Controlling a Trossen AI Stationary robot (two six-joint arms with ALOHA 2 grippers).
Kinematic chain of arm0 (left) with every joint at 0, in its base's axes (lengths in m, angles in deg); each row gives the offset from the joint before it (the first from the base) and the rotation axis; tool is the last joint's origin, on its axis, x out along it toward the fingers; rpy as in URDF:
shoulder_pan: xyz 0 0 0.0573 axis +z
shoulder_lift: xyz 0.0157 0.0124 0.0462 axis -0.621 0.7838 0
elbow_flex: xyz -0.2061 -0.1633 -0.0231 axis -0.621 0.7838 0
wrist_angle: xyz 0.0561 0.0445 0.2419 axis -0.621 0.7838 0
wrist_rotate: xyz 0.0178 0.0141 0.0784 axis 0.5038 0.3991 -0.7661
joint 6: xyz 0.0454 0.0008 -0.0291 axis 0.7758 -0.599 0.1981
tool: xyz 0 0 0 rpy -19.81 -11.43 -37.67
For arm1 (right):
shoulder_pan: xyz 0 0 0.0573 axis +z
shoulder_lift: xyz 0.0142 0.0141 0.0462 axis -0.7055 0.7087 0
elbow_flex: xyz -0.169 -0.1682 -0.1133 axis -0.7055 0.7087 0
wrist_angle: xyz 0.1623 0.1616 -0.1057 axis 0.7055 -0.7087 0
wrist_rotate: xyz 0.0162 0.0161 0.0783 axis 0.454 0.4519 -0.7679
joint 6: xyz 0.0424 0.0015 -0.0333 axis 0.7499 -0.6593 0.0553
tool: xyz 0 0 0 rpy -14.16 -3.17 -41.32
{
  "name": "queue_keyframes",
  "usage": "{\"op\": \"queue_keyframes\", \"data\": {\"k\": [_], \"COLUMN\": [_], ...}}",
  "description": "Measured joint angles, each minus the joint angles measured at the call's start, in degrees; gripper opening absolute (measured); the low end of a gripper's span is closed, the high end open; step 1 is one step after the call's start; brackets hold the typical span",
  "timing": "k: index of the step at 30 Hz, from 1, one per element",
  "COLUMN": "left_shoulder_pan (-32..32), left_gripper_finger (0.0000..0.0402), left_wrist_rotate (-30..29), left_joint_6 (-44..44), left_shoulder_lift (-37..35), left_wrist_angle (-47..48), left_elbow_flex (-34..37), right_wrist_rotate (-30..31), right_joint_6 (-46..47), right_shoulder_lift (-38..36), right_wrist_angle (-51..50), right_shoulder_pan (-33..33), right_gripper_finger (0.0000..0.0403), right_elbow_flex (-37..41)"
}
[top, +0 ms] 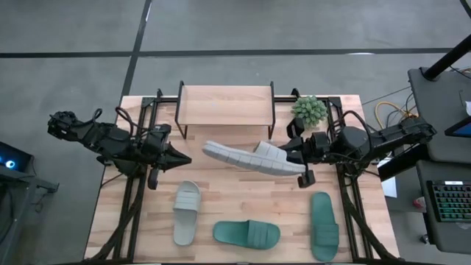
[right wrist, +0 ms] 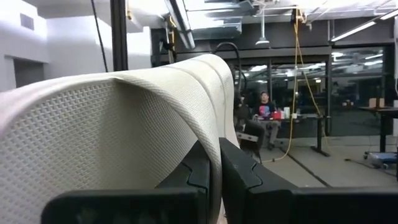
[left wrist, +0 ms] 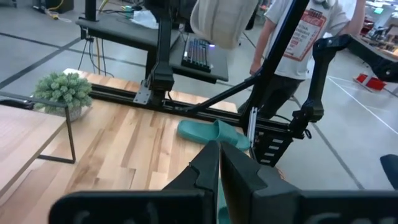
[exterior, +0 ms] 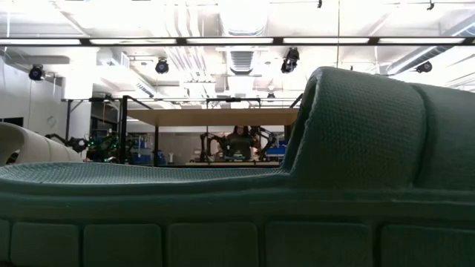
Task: Pick and place slides into the shelf
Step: Put the right gray slipper on the shelf
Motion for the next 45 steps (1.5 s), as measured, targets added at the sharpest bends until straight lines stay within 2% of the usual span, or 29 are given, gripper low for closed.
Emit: {"op": "queue_keyframes", "data": {"k": [9, 20, 27, 33, 45], "left_shoulder_pan": [0.0, 0.0, 0.0, 0.0, 0.0], "left_gripper_finger": [0.0009, 0.0106, 0.0143, 0.0157, 0.0158], "left_wrist_rotate": [0.2, 0.0, 0.0, 0.0, 1.6], "left_joint_6": [-2.0, -3.0, -2.8, -3.0, -2.5], "left_shoulder_lift": [0.5, 0.7, 0.8, 1.2, 5.1], "left_wrist_angle": [-0.5, -2.4, -6.8, -7.2, -13.4], "left_elbow_flex": [0.0, 0.0, 0.0, 0.0, 0.0], "right_wrist_rotate": [-1.3, -2.2, -2.3, -2.3, -2.5], "right_joint_6": [2.8, 4.3, 5.9, 5.9, 6.2], "right_shoulder_lift": [0.1, 0.1, 0.2, 0.2, 0.2], "right_wrist_angle": [-2.5, -3.0, -5.4, -5.3, -5.3], "right_shoulder_pan": [0.0, 0.0, 0.0, 0.0, -0.1], "right_gripper_finger": [0.0009, 0.0009, 0.0009, 0.0009, 0.0009], "right_elbow_flex": [0.2, 0.2, 0.4, 0.4, 0.4]}}
